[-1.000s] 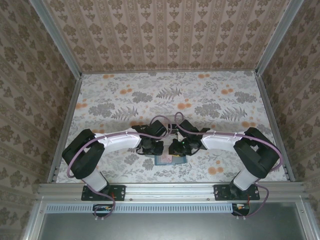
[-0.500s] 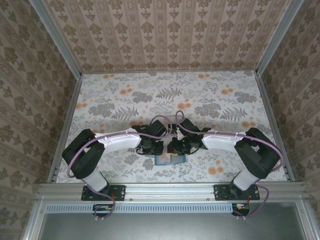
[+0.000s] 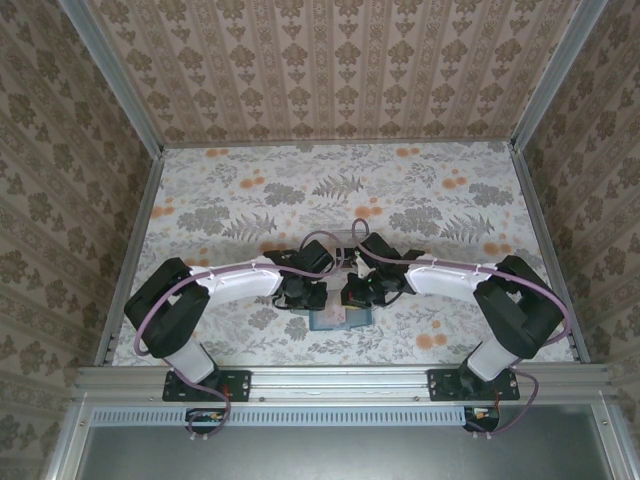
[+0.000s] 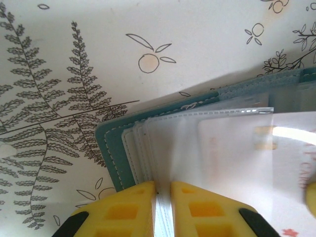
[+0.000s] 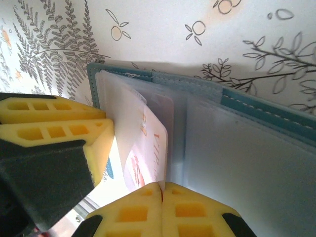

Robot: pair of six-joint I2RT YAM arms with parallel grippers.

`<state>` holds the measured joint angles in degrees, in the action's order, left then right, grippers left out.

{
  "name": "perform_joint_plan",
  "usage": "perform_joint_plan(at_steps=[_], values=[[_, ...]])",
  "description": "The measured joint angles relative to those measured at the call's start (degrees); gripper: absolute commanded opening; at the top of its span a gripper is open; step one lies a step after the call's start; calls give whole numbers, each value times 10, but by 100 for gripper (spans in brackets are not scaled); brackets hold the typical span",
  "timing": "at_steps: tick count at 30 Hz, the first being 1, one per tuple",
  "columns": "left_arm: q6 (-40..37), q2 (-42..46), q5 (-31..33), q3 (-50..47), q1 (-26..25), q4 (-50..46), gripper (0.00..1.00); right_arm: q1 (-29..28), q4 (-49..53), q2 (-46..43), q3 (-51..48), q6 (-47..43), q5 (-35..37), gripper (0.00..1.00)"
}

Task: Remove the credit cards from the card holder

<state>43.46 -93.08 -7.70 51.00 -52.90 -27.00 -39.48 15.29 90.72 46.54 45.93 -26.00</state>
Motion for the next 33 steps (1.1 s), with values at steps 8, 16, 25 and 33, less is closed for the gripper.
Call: perform_joint_plan(at_steps=[8,16,25,33], values=[[0,0,0,0,0,0,16,2,116,-11,42,-56,56,1],[0,0,0,0,0,0,16,3,163,-12,60,-72,98,1],[0,0,0,0,0,0,16,3,119,-12,49,-49,66,11],[0,0,0,0,0,0,16,2,93,-10,38,-34,58,6]])
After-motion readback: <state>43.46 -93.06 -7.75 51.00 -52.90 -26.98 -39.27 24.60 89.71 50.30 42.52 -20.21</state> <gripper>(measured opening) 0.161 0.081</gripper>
